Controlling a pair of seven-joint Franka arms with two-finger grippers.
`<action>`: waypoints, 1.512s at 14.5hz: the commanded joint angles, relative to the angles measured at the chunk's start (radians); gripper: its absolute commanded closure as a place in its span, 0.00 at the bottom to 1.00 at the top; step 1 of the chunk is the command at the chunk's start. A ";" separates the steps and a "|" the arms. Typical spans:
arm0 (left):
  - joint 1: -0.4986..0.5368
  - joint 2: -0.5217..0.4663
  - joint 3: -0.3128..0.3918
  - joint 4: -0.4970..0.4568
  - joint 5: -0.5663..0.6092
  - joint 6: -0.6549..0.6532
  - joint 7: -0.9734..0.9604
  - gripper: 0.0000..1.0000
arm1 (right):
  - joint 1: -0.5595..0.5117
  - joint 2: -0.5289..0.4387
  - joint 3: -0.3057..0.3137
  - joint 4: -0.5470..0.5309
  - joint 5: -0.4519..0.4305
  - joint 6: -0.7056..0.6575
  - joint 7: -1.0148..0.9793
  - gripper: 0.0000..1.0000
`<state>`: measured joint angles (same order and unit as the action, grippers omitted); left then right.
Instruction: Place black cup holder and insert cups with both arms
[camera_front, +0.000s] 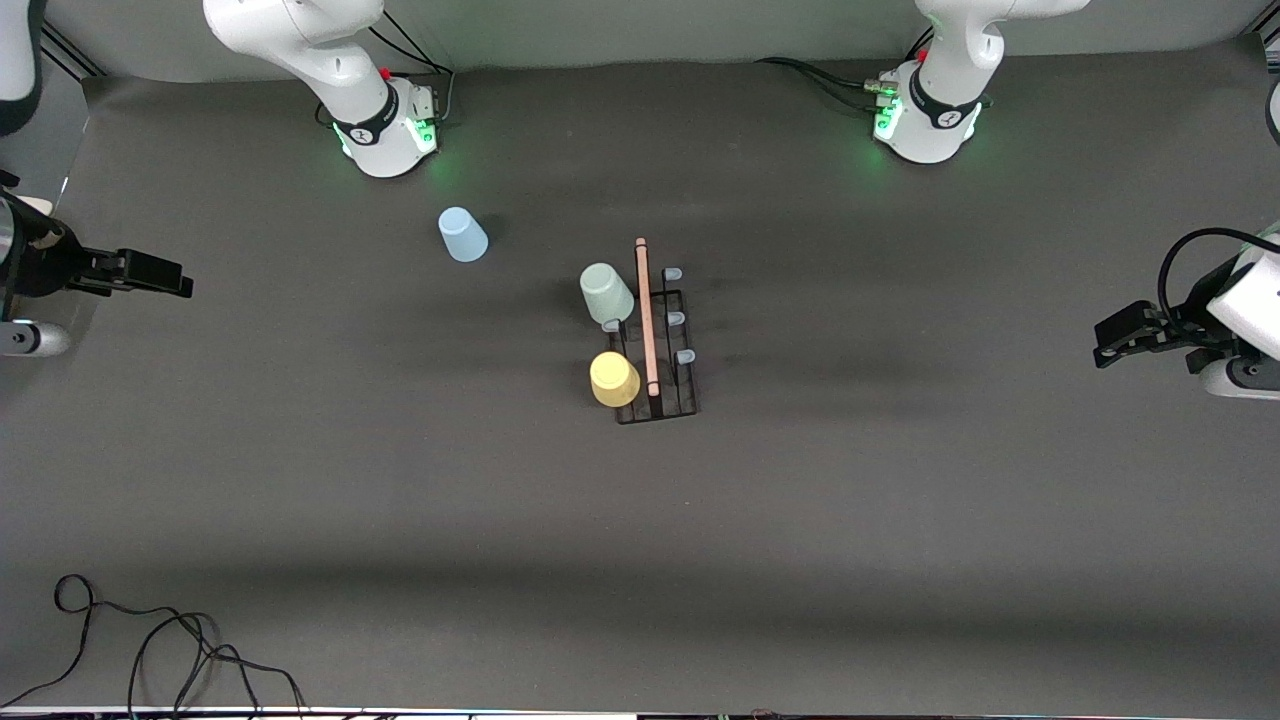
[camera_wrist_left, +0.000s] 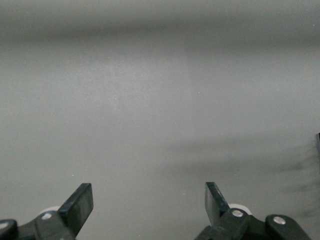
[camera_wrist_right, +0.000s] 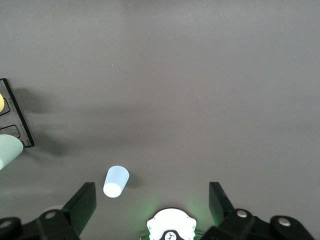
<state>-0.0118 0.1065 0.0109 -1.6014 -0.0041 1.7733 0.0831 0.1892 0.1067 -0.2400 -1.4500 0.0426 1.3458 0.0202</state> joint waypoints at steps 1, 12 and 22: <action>-0.002 -0.010 0.000 0.001 0.027 -0.021 0.003 0.00 | -0.069 -0.085 0.083 -0.107 -0.026 0.076 -0.016 0.00; -0.003 -0.005 0.000 0.003 0.027 -0.015 -0.012 0.00 | -0.154 -0.105 0.166 -0.138 -0.036 0.171 -0.019 0.00; -0.008 -0.008 -0.002 0.008 0.027 -0.020 -0.014 0.00 | -0.148 -0.102 0.165 -0.142 -0.035 0.171 -0.019 0.00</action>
<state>-0.0119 0.1065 0.0095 -1.6011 0.0067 1.7709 0.0828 0.0501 0.0139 -0.0856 -1.5850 0.0255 1.5096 0.0202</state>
